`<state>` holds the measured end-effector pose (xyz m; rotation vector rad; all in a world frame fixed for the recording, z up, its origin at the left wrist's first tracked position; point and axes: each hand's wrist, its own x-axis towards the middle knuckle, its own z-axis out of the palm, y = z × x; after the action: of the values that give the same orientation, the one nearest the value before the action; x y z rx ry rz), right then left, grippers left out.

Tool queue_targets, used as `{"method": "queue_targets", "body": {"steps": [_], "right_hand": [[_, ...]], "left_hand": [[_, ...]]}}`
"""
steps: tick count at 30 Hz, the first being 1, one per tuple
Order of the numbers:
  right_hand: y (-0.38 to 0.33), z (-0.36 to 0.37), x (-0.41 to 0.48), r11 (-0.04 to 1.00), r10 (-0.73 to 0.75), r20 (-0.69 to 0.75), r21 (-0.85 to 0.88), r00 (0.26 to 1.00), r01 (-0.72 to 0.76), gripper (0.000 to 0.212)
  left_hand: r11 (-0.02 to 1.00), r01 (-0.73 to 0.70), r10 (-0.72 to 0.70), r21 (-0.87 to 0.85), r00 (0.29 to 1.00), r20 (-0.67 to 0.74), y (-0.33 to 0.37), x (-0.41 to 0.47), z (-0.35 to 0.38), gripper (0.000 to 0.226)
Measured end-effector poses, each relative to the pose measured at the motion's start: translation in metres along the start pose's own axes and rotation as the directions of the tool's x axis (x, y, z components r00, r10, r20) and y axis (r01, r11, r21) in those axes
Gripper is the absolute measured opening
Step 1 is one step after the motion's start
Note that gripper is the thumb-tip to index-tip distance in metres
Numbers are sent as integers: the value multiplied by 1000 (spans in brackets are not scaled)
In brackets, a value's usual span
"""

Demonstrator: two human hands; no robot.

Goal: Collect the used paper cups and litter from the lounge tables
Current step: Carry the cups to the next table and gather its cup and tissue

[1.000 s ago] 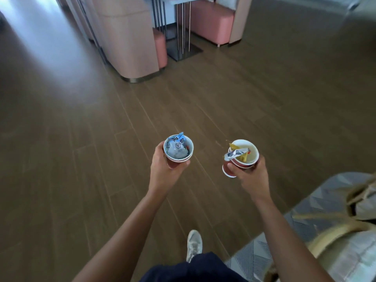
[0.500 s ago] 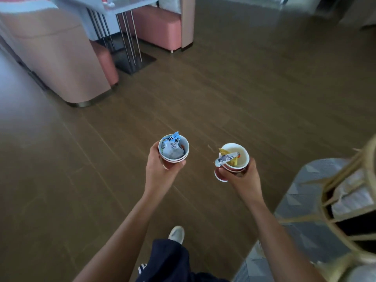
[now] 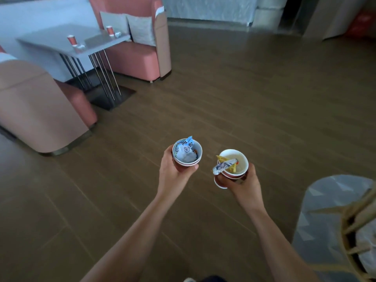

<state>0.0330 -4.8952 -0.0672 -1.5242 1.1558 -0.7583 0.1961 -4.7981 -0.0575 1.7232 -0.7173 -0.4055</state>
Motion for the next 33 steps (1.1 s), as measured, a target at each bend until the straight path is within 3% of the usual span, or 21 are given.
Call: {"method": "queue_targets", "body": {"steps": [8, 18, 33], "right_hand": [[-20, -11, 118, 1000, -24, -37, 10, 999, 24, 60], [-20, -89, 276, 1000, 11, -75, -28, 997, -13, 61], [5, -180, 463, 993, 105, -342, -15, 934, -117, 56]], "left_hand": [[999, 11, -9, -35, 998, 58, 5, 96, 79, 60], [992, 22, -9, -126, 995, 100, 39, 215, 223, 62], [969, 81, 11, -235, 931, 366, 52, 377, 423, 60]]}}
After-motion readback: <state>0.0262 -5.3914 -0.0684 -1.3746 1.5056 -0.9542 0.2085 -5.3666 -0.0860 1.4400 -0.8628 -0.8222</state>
